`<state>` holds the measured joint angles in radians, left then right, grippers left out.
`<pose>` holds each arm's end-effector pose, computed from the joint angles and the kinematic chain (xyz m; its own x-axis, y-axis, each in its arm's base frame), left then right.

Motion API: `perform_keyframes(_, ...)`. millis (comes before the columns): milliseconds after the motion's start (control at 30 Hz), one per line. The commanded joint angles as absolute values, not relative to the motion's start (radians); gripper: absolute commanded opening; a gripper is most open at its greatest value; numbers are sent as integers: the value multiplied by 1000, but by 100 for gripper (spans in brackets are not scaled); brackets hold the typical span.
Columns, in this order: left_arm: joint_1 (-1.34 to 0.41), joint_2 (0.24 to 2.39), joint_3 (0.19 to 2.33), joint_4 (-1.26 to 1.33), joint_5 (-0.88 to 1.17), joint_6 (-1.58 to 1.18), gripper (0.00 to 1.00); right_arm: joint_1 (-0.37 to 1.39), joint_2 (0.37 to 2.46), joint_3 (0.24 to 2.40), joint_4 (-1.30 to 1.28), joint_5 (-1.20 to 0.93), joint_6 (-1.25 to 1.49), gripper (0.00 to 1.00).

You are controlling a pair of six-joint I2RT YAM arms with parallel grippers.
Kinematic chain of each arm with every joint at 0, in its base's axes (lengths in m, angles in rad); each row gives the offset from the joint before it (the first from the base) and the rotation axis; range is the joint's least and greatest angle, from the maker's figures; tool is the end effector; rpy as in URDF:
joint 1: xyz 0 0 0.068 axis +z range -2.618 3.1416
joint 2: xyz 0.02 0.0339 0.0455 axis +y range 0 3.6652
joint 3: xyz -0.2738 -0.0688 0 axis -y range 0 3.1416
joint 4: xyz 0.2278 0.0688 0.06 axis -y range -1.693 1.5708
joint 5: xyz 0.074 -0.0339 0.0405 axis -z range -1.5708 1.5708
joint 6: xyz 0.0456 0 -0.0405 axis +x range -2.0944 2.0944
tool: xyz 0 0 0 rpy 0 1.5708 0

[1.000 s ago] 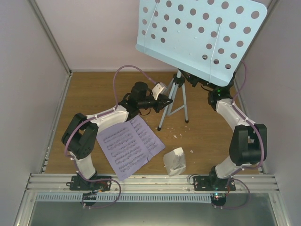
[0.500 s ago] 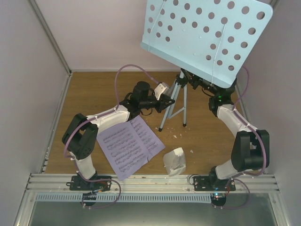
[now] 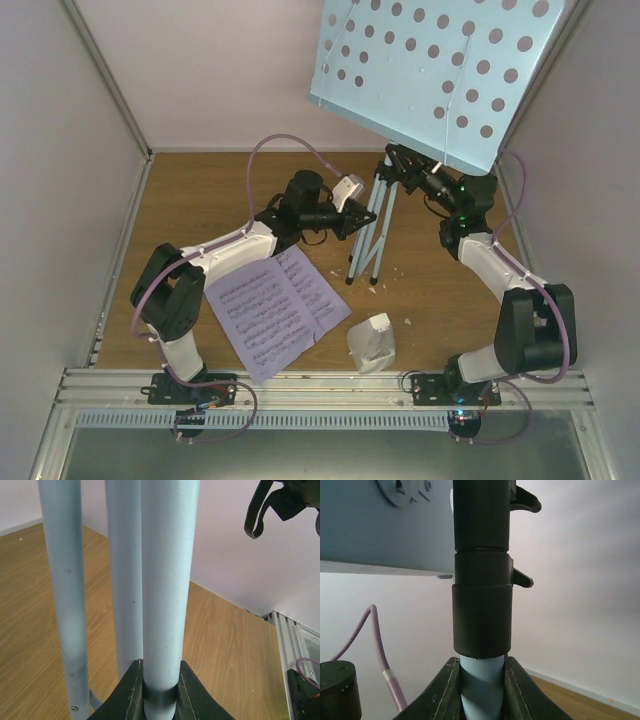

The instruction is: Pack up the instrument practice props

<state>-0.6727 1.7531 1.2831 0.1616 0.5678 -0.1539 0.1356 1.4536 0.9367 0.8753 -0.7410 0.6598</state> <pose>0.3031 -0.2728 0.2990 -0.3766 0.1348 -0.9165 0.8788 0.3651 -0.3074 0.3094 0.0733 0.3628 -0.1704 0.4332 -0.8850 -0.7867 0.4810 0.3869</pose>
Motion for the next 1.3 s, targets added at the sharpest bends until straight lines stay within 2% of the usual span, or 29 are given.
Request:
perform_keyframes(0, -662, 1605, 1470, 638, 496, -204, 0, 218, 1421, 872, 896, -872, 637, 1)
perform_keyframes(400, -666, 1599, 1395, 507, 508, -133, 2, 219, 1412, 733, 1086, -762, 740, 0)
perform_keyframes(433, -666, 1603, 1388, 497, 521, -125, 6, 219, 1410, 727, 1090, -759, 739, 1)
perform_keyframes(500, -666, 1614, 1362, 480, 540, -108, 23, 219, 1406, 723, 1091, -753, 732, 1)
perform_keyframes(700, -666, 1684, 1344, 377, 509, -51, 87, 219, 1400, 712, 1084, -746, 712, 0)
perform_keyframes(733, -666, 1697, 1347, 362, 508, -42, 95, 220, 1400, 711, 1087, -743, 712, 0)
perform_keyframes(767, -666, 1711, 1350, 353, 514, -32, 98, 219, 1401, 708, 1087, -740, 710, 1)
perform_keyframes(967, -669, 1757, 1325, 332, 479, 33, 99, 220, 1401, 709, 1095, -733, 714, 0)
perform_keyframes(1133, -670, 1744, 1199, 430, 447, 44, 99, 219, 1401, 711, 1099, -730, 721, 1)
perform_keyframes(1267, -673, 1785, 1180, 434, 456, 53, 99, 219, 1407, 708, 1116, -731, 732, 1)
